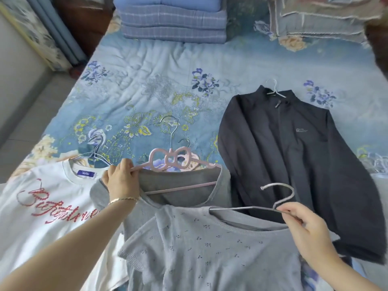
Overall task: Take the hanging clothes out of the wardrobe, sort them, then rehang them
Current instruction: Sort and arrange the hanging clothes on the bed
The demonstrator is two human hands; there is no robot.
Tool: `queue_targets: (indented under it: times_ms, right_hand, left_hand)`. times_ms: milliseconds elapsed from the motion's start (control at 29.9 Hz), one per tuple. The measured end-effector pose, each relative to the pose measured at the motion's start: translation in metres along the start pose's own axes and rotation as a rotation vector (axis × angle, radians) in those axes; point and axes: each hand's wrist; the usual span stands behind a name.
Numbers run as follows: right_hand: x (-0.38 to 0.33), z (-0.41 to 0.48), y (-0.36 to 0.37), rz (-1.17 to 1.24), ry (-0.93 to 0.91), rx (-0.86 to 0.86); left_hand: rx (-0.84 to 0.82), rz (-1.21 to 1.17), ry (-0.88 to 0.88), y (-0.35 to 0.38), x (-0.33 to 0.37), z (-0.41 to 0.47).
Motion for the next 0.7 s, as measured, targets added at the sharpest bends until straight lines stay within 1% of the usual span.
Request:
queue_targets:
  times_ms: [134,234,335,368,435,569,703]
  right_hand:
    - [-0.018,-0.030,-0.045,0.011,-0.046,-0.022]
    - [-0.028,-0.052,-0.079,-0.039,-0.052,-0.026]
    - [-0.039,-0.072,-0.118,-0.061,-0.012,0.047]
    - [-0.044,-0.075,-0.132,-0.068,0.029,0.083]
    - [-0.055,-0.083,-0.166,-0.086,0.045,0.152]
    - [-0.089,-0.093,-0.220,-0.132,0.022,0.235]
    - [-0.118,-0.099,-0.245,-0.126,-0.042,0.250]
  left_hand:
    - [0.198,-0.161,-0.114,-0.091,0.011,-0.032]
    - [0.372,-0.273,-0.210,-0.155,0.017,-0.056]
    - [0.490,-0.395,-0.262,-0.213,0.022,-0.086]
    - [0.503,-0.416,-0.273,-0.228,0.025,-0.096]
    - [0.526,-0.417,-0.291,-0.259,0.033,-0.123]
    - [0.553,-0.435,-0.268,-0.297,0.053,-0.175]
    - [0.545,-0.430,-0.219,-0.322,0.062,-0.218]
Point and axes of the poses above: each hand's wrist, its own z-axis towards the middle knuckle, its own y-axis out of the palm, x = y × z, and after that the axes turned 6 degrees about -y, right-handed
